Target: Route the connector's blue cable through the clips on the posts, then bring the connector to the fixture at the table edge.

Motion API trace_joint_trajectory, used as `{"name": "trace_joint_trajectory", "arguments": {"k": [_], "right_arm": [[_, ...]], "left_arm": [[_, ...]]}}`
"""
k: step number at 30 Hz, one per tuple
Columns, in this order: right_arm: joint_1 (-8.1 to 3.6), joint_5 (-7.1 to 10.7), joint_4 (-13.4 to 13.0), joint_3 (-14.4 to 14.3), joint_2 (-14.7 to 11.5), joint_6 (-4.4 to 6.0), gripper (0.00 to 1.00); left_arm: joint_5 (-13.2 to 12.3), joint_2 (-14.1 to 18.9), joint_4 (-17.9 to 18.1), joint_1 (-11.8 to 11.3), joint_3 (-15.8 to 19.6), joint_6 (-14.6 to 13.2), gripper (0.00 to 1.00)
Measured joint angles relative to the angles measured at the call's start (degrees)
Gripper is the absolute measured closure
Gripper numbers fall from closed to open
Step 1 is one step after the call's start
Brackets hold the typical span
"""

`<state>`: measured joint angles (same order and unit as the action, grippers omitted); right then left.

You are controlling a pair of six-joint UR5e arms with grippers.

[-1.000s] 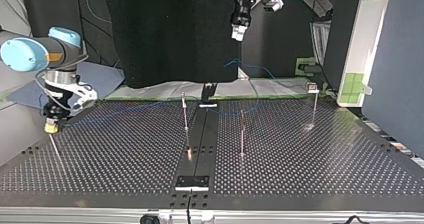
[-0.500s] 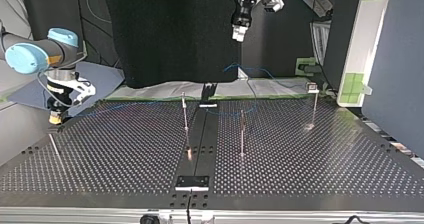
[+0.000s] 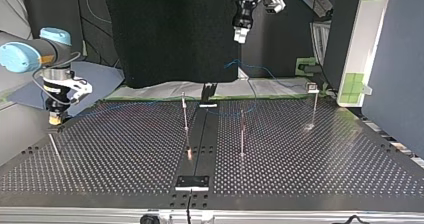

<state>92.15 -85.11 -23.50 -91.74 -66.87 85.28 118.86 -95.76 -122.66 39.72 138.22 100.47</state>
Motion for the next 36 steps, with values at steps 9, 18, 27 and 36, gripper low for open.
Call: {"name": "trace_joint_trajectory", "arguments": {"k": [9, 18, 27, 36], "right_arm": [[-1.7, 4.35, -2.52, 0.0, 0.01, 0.73, 1.0], [-3.82, 8.65, -4.4, 0.01, 0.09, 1.97, 1.0], [-5.77, 13.51, -4.3, 0.07, 0.58, 2.0, 1.0], [-6.78, 17.77, -3.13, 0.27, 1.55, 1.3, 1.0]], "left_arm": [[2.39, 0.01, -1.15, -0.6, 0.01, -2.88, 0.0], [2.78, 0.01, -1.57, -0.85, 0.01, -3.45, 0.0], [2.91, 0.02, -1.94, -0.9, 0.01, -3.59, 0.0], [2.91, 0.01, -2.15, -0.93, 0.0, -3.88, 0.0]]}}
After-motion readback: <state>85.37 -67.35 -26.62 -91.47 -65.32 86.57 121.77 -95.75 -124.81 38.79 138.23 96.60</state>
